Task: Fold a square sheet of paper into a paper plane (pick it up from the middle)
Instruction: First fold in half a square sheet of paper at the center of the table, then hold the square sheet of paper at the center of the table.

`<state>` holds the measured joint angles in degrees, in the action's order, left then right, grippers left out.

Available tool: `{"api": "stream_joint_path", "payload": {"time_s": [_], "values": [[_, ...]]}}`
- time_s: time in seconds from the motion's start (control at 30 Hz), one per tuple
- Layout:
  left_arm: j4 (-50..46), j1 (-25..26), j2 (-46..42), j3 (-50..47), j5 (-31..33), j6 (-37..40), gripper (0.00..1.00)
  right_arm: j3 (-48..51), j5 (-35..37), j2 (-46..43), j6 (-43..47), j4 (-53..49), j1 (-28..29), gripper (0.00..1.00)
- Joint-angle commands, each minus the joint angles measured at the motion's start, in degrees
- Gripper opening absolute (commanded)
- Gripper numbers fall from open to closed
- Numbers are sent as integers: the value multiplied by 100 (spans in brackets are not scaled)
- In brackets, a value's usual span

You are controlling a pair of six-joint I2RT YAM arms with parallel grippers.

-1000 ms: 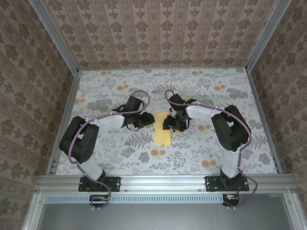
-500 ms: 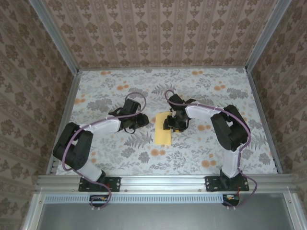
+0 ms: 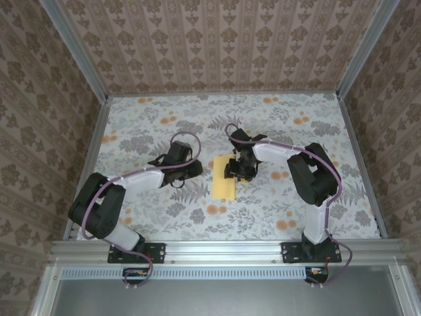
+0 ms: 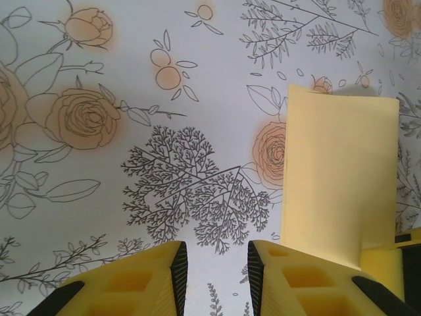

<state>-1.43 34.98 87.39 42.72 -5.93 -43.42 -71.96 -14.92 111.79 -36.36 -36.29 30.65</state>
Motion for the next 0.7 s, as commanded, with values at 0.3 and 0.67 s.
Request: {"api": "stream_joint_path", "payload": {"time_s": [0.3, 0.67], "values": [[524, 188, 381, 184, -172, 223, 32, 281, 782, 930, -213, -493, -42, 56], [1132, 271, 769, 228, -1153, -114, 21, 354, 868, 994, -253, -473, -42, 56]]}}
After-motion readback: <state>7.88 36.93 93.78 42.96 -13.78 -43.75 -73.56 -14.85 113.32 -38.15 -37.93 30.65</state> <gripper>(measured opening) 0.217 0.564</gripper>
